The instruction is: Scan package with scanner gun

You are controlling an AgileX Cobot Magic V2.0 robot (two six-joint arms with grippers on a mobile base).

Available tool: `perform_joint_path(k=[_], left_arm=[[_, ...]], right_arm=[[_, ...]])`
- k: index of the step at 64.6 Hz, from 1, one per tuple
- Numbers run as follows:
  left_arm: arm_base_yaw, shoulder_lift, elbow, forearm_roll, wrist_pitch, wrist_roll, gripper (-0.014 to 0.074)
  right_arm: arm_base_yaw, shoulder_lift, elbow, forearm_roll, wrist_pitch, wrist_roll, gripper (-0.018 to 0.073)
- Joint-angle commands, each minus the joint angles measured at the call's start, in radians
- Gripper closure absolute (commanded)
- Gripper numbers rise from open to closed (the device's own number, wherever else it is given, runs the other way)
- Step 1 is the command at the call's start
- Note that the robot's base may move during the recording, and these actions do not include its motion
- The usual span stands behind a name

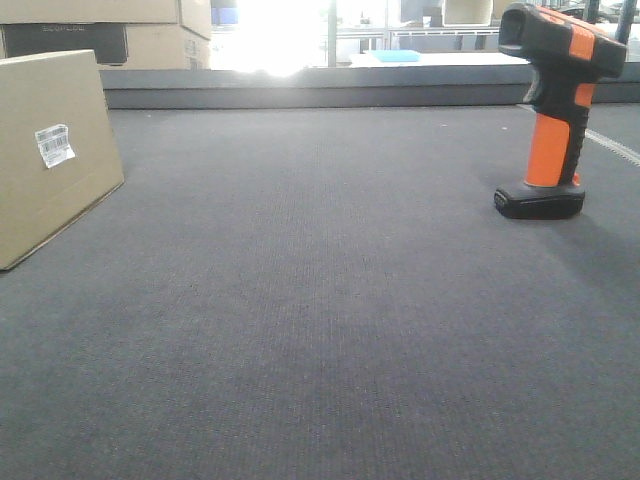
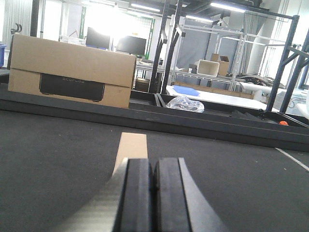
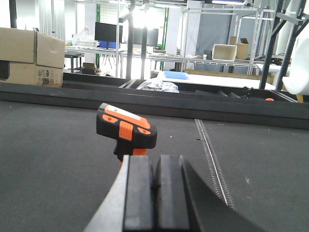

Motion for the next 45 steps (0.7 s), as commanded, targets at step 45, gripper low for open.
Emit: perform_joint_path(k=[45], left_arm=[[0.000,-0.005,0.001,0.004,-0.019,-0.006,0.0707]], right_arm=[[-0.002,-0.140,0.178,-0.035,-0.054,0.008,0.0721]])
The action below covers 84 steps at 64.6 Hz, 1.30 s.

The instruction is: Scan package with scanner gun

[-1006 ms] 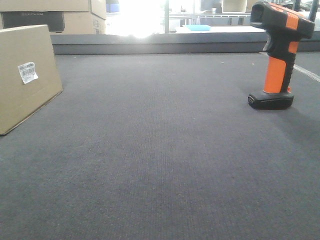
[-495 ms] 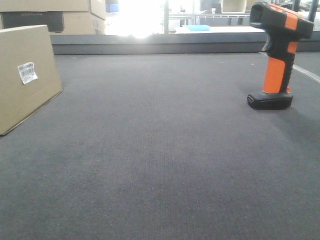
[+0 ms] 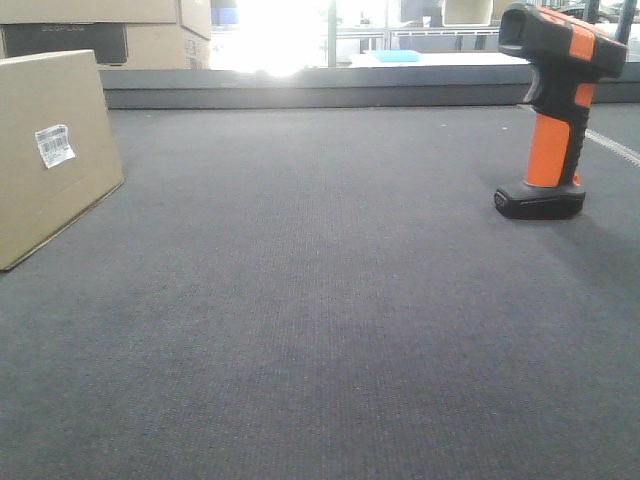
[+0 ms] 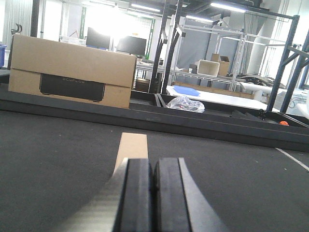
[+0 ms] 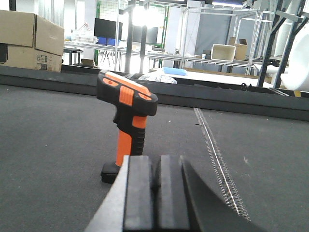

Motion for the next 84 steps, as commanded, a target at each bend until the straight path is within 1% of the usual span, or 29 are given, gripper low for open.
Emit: perform_joint_path(k=[1,51,53,55,57,59,62,63,66,72,79,84], left_arm=[[0.000,-0.005,0.001,0.001,-0.019,-0.006,0.0707],[0.000,-0.005,0.001,0.001,-0.019,-0.006,0.0707],[0.000,-0.006,0.001,0.017,-0.017,0.004,0.0707],[0.003,-0.006,0.011,0.042,-0.027,0.006,0.0707],[0.007,-0.006,0.031,0.056,-0.068,0.009,0.0707],[0.014,-0.007,0.054,0.056,-0.124,0.025,0.0707],[0.033,-0.009,0.110,0.025,-0.207,0.051,0.0707],[0.038,-0.009,0.123,0.018,-0.216,0.051,0.0707],[0.058,-0.018,0.158,0.013,-0.219,0.051,0.0707],[0.091,-0.042,0.222,0.013,-0.162,0.051,0.0707],[0.099,-0.095,0.302,0.015,-0.196,0.051,0.0707],[0.099,-0.140,0.345,0.024,-0.194,0.051,0.0707]], right_arm=[[-0.002,-0.004,0.002,-0.008,-0.027,0.005,0.0721],[-0.002,-0.004,0.002,-0.008,-0.027,0.005,0.0721],[-0.002,-0.004,0.002,-0.008,-0.027,0.005,0.0721],[-0.002,-0.004,0.002,-0.008,-0.027,0.005,0.0721],[-0.002,-0.004,0.002,-0.008,-0.027,0.005,0.0721],[-0.002,-0.004,0.002,-0.008,-0.027,0.005,0.0721],[-0.002,-0.004,0.002,-0.008,-0.027,0.005,0.0721],[-0.002,-0.004,0.002,-0.008,-0.027,0.005,0.0721],[-0.002,-0.004,0.002,-0.008,-0.027,0.005,0.0721],[-0.002,-0.004,0.002,-0.008,-0.031,0.005,0.0721],[-0.002,-0.004,0.002,-0.008,-0.031,0.005,0.0721],[-0.002,-0.004,0.002,-0.008,-0.031,0.005,0.0721]])
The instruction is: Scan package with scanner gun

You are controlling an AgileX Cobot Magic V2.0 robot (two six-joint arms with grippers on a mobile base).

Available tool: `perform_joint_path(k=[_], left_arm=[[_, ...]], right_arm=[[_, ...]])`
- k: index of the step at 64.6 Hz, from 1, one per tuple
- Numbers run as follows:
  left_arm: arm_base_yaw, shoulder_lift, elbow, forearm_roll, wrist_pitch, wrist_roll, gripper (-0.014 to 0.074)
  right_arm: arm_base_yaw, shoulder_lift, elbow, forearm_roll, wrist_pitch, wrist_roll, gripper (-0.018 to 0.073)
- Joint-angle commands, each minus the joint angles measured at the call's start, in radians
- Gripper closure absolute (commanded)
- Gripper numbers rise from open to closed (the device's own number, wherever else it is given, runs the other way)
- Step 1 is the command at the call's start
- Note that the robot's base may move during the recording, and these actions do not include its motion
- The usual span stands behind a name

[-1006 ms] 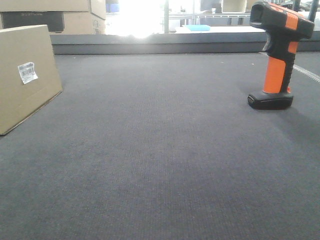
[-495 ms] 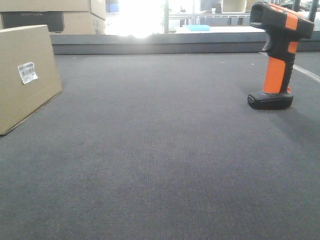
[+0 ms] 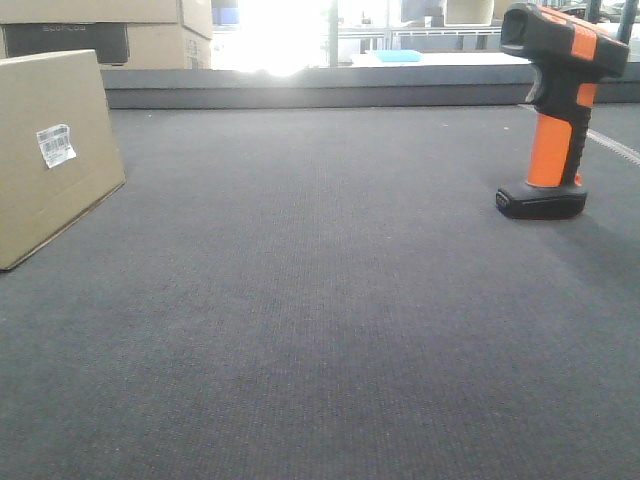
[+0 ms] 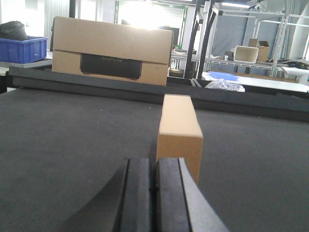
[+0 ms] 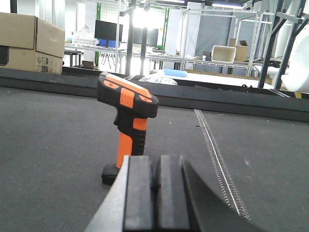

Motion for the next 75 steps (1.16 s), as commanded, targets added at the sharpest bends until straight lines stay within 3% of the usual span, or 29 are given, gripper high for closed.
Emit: perform_joint_path(k=[1,75], left_arm=[[0.004,-0.052,0.045,0.007,-0.031,0.005,0.0707],[-0.007,-0.055,0.053,0.007,-0.013,0.005,0.0707]], right_arm=[[-0.002,-0.004,0.002,-0.006,-0.026,0.002,0.0721],[-0.002,-0.004,0.002,-0.006,-0.030,0.002,0.0721]])
